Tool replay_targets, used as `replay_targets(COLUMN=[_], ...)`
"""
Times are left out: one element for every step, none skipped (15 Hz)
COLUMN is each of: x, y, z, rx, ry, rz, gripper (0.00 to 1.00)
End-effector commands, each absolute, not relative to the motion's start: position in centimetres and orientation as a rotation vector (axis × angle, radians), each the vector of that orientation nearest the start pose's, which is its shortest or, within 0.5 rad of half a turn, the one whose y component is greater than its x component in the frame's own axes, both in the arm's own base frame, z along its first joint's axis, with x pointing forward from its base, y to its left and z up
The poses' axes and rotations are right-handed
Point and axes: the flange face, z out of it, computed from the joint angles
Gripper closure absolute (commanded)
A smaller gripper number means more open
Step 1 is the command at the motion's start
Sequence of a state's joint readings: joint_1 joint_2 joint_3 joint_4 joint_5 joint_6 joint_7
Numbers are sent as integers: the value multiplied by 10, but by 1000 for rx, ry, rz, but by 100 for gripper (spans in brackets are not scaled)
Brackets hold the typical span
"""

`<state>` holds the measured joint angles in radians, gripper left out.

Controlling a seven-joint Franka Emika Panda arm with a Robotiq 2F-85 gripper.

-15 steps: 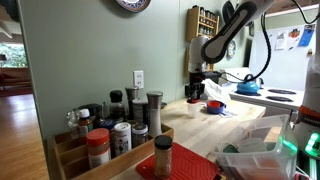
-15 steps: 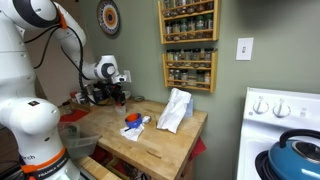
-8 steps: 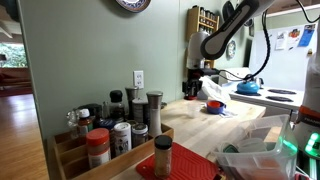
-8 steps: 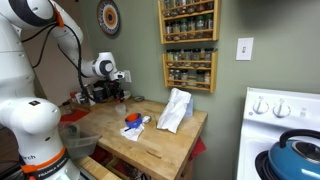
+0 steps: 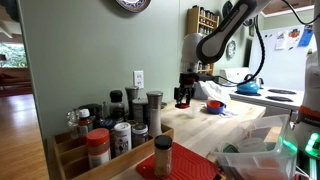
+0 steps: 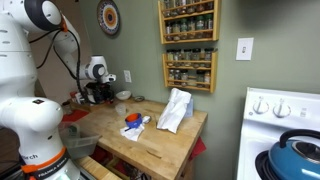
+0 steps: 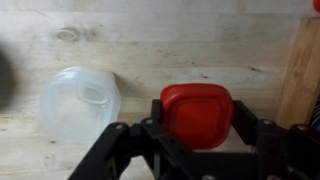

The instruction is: Pick up the red lunch box lid from the stacked lunch boxes and put it on the table, pick up the top clear stacked lunch box and put it on the table, pick up the red lunch box lid from the table and put it on the lunch box closer to the wall

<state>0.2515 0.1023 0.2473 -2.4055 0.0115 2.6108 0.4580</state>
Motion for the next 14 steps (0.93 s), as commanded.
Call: replay_targets(x=[443, 442, 441, 441, 441, 440, 440, 441, 441, 442, 442, 442, 443, 443], y=[261, 263, 266, 267, 269, 270, 271, 271, 272, 272, 273, 273, 272, 271], z=[255, 249, 244, 239, 235, 232, 230, 229, 227, 226, 225, 226, 229, 233], rx=[-3026, -3019, -3000, -2992, -2982, -2978, -2971, -2967, -2962, -2960, -2960, -2963, -2963, -2960], ry=[-16, -18, -16, -1, 6, 15, 22, 26, 34, 37, 38, 40, 30, 13], rz=[-90, -82, -70, -62, -57, -51, -48, -48, -45, -42, -40, -36, -39, -43], gripper=[49, 50, 51, 51, 52, 51, 49, 48, 48, 48, 31, 8, 6, 2])
